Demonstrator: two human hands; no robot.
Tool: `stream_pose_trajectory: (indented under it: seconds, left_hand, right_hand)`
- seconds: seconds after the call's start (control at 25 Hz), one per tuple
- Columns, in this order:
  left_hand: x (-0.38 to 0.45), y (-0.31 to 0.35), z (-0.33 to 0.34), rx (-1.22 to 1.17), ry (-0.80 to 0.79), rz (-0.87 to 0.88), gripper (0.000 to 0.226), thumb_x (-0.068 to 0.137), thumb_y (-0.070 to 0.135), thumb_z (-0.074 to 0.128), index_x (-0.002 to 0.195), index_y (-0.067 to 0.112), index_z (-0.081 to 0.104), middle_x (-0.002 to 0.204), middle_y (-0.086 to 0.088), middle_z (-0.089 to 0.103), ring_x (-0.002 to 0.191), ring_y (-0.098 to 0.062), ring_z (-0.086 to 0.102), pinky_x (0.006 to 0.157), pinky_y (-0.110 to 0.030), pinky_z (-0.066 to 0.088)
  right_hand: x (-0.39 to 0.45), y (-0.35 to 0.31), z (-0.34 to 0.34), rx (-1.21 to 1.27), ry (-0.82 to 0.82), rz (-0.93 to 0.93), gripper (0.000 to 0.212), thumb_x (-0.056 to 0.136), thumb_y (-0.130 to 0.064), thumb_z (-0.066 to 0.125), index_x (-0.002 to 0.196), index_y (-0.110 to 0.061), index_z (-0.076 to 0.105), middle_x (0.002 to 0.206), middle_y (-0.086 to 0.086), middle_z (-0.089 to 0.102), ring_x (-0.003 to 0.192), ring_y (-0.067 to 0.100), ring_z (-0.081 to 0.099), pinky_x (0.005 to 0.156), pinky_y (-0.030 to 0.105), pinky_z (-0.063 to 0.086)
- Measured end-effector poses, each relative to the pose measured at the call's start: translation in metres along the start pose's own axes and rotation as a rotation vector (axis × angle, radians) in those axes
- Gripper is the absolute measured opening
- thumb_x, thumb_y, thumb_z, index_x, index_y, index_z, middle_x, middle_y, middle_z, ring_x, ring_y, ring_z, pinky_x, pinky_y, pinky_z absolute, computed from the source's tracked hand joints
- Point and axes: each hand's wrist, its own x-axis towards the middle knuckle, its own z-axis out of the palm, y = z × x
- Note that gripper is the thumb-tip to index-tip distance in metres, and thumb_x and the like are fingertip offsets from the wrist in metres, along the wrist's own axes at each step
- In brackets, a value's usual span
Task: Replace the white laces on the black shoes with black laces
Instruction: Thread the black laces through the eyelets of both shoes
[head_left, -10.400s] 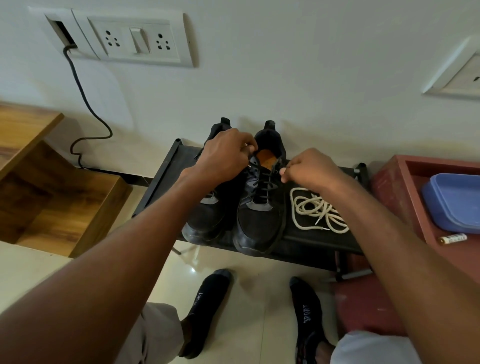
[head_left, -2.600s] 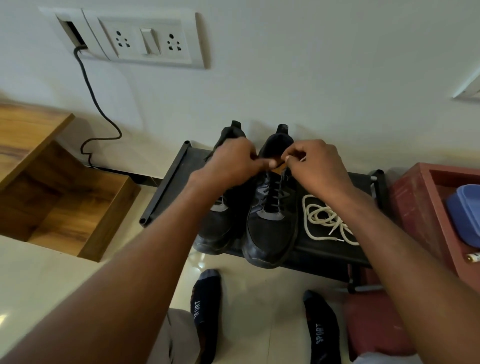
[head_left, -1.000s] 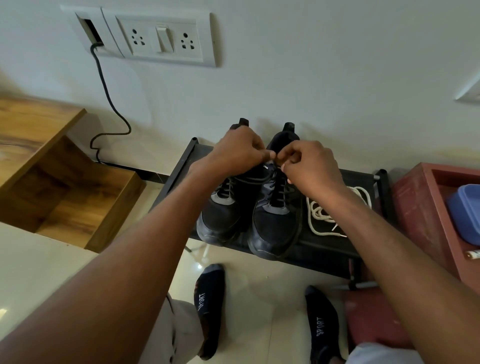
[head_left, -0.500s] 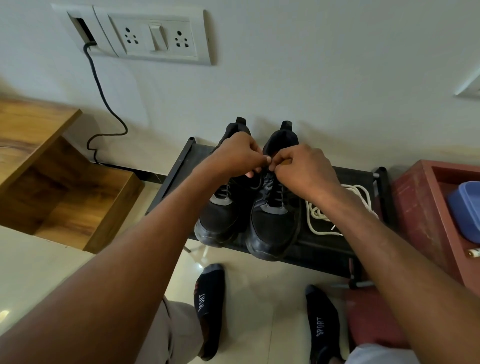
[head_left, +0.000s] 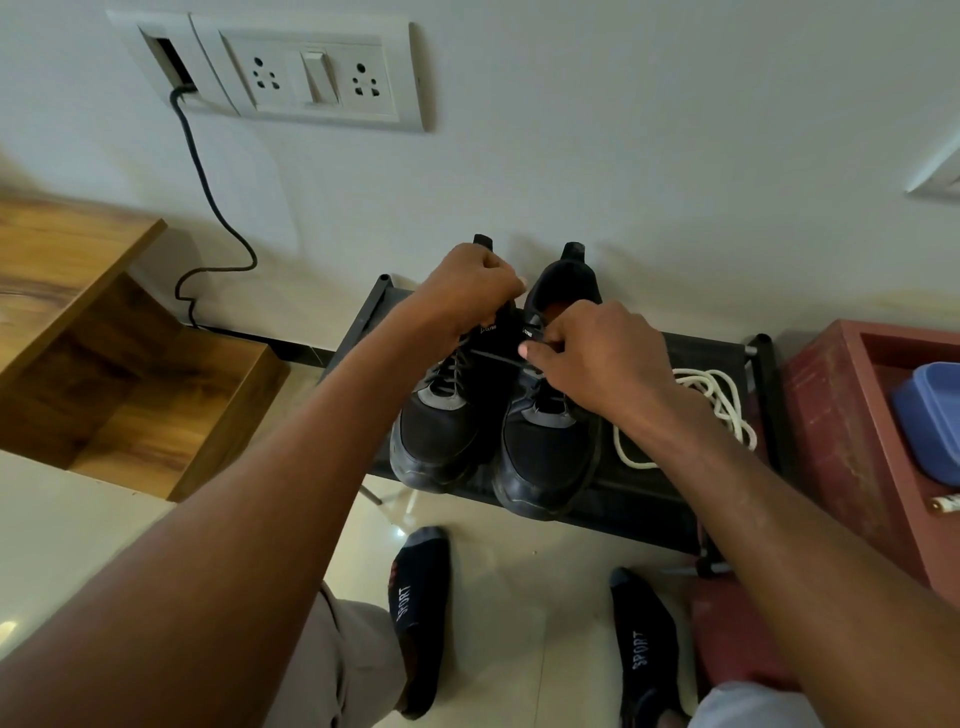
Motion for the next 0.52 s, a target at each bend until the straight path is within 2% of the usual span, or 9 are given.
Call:
stream_pose_trajectory:
  seconds: [0.08,0.16,0.24,0.32,0.36,0.44,0.52]
  left_hand:
    - [0.000,0.002,-0.002,-0.012,0.072,0.057,0.017,0.095,0.013,0.063,0.105,0.003,0.071,0.085,-0.006,0.066,0.063,-0.017,0.058,0.050,-0.020,0.046]
    - [-0.001,0.004,-0.004,0.122,0.163,0.110,0.010,0.089,0.014,0.064,0.096,0.011,0.071,0.090,-0.002,0.072,0.079,-0.021,0.068,0.069,-0.032,0.058]
    - [-0.006,0.005,-0.008,0.376,0.221,0.119,0.008,0.086,0.019,0.065,0.092,0.018,0.069,0.091,-0.002,0.070,0.086,-0.026,0.068,0.081,-0.040,0.059]
    - [-0.012,0.006,-0.016,0.543,0.234,0.082,0.011,0.085,0.026,0.065,0.094,0.019,0.068,0.093,-0.003,0.067,0.088,-0.031,0.065,0.089,-0.047,0.055]
    - [-0.014,0.006,-0.020,0.586,0.234,0.056,0.015,0.086,0.030,0.065,0.096,0.019,0.068,0.095,-0.004,0.066,0.090,-0.032,0.064,0.092,-0.049,0.052]
    - [-0.018,0.006,-0.023,0.691,0.244,0.017,0.017,0.088,0.031,0.065,0.100,0.019,0.067,0.097,-0.004,0.064,0.093,-0.032,0.061,0.097,-0.050,0.042]
    - [-0.020,0.011,-0.020,0.736,0.285,0.063,0.016,0.093,0.030,0.060,0.103,0.019,0.068,0.097,-0.002,0.065,0.095,-0.030,0.061,0.095,-0.048,0.033]
  right_hand:
    - [-0.001,0.002,0.000,0.061,0.010,0.042,0.017,0.090,-0.042,0.079,0.080,-0.030,0.072,0.075,-0.006,0.068,0.072,0.019,0.066,0.070,0.038,0.060]
    - [-0.001,-0.001,-0.003,0.304,-0.016,0.158,0.016,0.083,-0.020,0.083,0.084,-0.028,0.069,0.083,-0.005,0.070,0.078,0.017,0.069,0.073,0.037,0.059]
    - [0.003,-0.004,-0.019,0.791,-0.060,0.342,0.012,0.081,-0.010,0.079,0.088,-0.016,0.070,0.085,0.003,0.074,0.075,0.016,0.070,0.068,0.031,0.052]
    - [0.004,-0.004,-0.045,1.266,-0.130,0.434,0.006,0.085,-0.010,0.071,0.084,-0.014,0.067,0.084,0.007,0.071,0.073,0.015,0.069,0.068,0.031,0.046]
    - [0.003,0.000,-0.057,1.451,-0.099,0.416,0.008,0.087,-0.009,0.067,0.083,-0.016,0.066,0.084,0.006,0.069,0.072,0.015,0.069,0.068,0.031,0.047]
    - [0.004,0.007,-0.076,1.663,0.106,0.312,0.011,0.089,-0.006,0.064,0.088,-0.017,0.065,0.080,0.002,0.064,0.065,0.014,0.064,0.063,0.030,0.046]
    - [0.001,0.011,-0.089,1.566,0.311,0.174,0.016,0.091,-0.004,0.062,0.098,-0.016,0.069,0.080,0.003,0.064,0.055,0.015,0.051,0.054,0.028,0.038]
